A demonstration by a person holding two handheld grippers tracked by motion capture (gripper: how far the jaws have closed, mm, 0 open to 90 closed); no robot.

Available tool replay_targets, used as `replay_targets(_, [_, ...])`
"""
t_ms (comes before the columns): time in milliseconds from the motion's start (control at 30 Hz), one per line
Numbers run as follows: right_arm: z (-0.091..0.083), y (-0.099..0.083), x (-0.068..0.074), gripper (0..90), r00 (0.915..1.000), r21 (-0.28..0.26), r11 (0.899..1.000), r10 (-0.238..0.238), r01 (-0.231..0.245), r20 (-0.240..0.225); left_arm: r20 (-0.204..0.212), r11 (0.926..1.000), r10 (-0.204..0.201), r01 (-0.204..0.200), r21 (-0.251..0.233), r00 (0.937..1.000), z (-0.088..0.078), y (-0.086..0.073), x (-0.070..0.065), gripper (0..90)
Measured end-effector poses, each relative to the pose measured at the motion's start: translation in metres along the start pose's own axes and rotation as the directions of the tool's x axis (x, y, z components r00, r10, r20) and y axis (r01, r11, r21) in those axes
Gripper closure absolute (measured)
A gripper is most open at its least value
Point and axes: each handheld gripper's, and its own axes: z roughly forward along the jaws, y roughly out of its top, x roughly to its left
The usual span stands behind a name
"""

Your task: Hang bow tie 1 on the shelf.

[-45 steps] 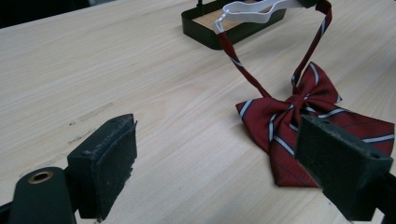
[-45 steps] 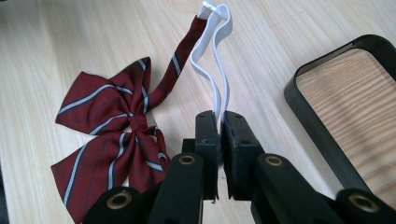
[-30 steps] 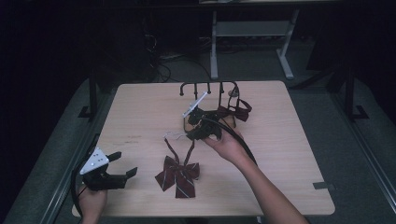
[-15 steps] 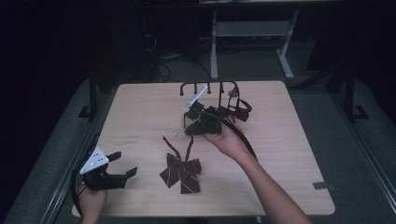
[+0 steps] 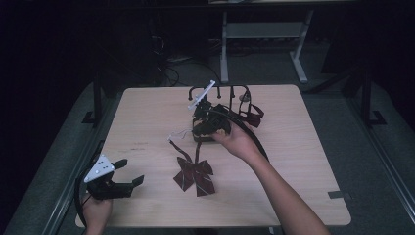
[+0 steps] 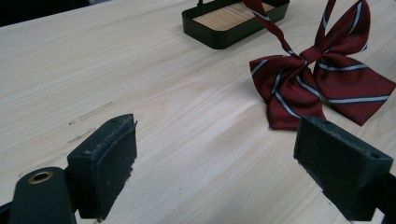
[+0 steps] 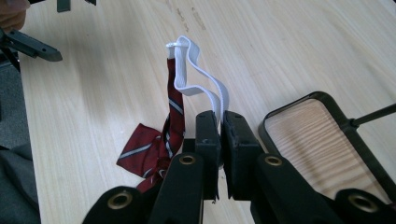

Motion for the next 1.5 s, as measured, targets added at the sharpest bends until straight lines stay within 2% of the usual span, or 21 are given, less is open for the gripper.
replay_targets(367, [-0.007,0.013,-0.005,84.8,1.0,-0.011,1.0,-0.003,0.003,0.009,-0.002,1.0,0.002,-0.002,0.002,1.0,0.0,0.0,0.0,12.8])
replay_targets(700, [-0.02,0.031,-0.015,84.9,0.999,-0.026,1.0,-0.008,0.009,0.044,-0.004,1.0,0.0,0.0,0.002,1.0,0.0,0.0,0.001,12.8])
replay_targets(967, [-0.023,0.045,-0.02,84.9,0.9981,-0.032,0.999,-0.002,0.004,0.062,-0.005,1.0,0.002,-0.002,0.002,1.0,-0.001,0.0,0.002,12.8])
replay_targets(1167, [-0.024,0.053,-0.03,84.9,0.9963,-0.04,0.999,-0.004,0.008,0.086,-0.007,1.0,0.004,-0.004,0.002,1.0,-0.001,-0.001,0.003,12.8])
replay_targets(1267, [-0.025,0.057,-0.036,84.9,0.9959,-0.044,0.999,0.008,-0.004,0.09,-0.007,1.0,-0.009,0.009,-0.002,0.9999,-0.001,-0.001,0.003,12.8])
replay_targets(1500, [-0.025,0.065,-0.052,84.9,0.9937,-0.049,0.998,0.03,-0.024,0.108,-0.006,1.0,-0.006,0.006,-0.001,1.0,0.0,-0.001,0.003,12.8])
